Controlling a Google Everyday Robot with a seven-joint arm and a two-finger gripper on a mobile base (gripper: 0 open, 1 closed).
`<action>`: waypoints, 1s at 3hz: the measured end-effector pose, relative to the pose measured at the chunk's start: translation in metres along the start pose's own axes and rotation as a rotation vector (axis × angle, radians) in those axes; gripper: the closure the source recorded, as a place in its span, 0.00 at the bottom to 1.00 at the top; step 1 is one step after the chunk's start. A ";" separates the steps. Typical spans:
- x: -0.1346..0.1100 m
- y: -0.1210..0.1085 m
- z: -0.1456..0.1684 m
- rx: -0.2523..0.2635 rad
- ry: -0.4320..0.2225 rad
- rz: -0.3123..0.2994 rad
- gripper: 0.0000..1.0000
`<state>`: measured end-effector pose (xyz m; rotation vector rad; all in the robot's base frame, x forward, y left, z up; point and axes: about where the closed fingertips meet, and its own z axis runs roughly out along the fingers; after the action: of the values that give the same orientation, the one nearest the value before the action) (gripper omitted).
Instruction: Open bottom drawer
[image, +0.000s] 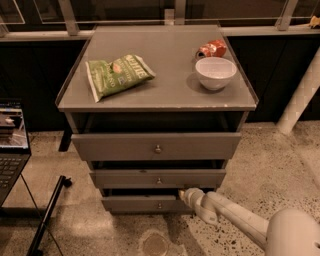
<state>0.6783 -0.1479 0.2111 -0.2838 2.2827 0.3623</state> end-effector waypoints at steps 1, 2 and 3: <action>0.010 0.033 -0.017 -0.097 0.065 0.064 1.00; 0.083 0.019 -0.042 -0.083 0.227 0.130 1.00; 0.157 -0.038 -0.066 0.028 0.326 0.152 1.00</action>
Offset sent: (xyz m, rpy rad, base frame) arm -0.1877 -0.0923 -0.0996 -0.0451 0.5261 -0.0480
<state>0.5420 -0.2204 0.1304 -0.1645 2.6369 0.3840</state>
